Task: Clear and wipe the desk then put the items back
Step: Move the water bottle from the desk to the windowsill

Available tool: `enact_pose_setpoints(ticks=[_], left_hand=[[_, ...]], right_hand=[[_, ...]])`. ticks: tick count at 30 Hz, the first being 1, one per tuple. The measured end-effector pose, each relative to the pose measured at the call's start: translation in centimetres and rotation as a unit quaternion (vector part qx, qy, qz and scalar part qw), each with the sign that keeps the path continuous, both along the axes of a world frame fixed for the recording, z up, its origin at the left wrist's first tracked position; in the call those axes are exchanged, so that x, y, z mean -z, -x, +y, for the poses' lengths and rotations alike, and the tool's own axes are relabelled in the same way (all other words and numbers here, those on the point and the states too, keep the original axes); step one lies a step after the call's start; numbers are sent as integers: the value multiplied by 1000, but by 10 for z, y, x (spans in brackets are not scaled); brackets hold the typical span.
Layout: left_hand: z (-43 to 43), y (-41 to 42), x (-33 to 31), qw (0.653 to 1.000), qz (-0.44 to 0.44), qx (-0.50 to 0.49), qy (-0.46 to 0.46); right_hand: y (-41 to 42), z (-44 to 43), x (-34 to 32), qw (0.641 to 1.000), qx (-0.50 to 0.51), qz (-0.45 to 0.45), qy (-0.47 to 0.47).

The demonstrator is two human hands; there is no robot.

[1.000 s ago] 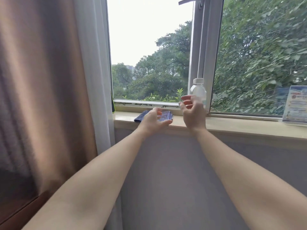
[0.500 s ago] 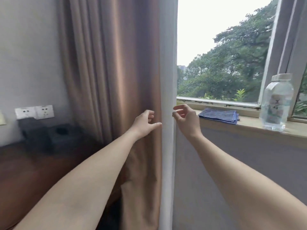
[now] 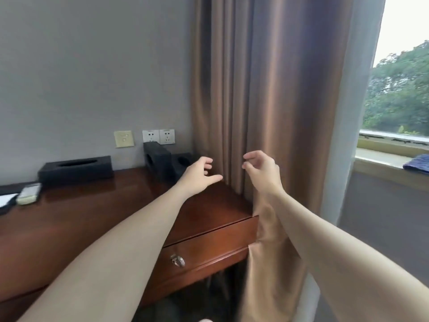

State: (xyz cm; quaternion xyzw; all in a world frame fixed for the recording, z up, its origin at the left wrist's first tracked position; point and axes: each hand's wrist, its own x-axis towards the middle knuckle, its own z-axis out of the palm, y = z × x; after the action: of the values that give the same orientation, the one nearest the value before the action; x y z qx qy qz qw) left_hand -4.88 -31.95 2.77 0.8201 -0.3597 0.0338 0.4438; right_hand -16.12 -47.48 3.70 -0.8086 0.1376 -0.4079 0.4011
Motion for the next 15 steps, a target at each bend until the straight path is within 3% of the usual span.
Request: enact_pose_setpoints(ticks=[15], left_hand=[[186,-93,47,980,78,-181,-19]], right_hand=[[-151,146,45,981,-171,91,-13]])
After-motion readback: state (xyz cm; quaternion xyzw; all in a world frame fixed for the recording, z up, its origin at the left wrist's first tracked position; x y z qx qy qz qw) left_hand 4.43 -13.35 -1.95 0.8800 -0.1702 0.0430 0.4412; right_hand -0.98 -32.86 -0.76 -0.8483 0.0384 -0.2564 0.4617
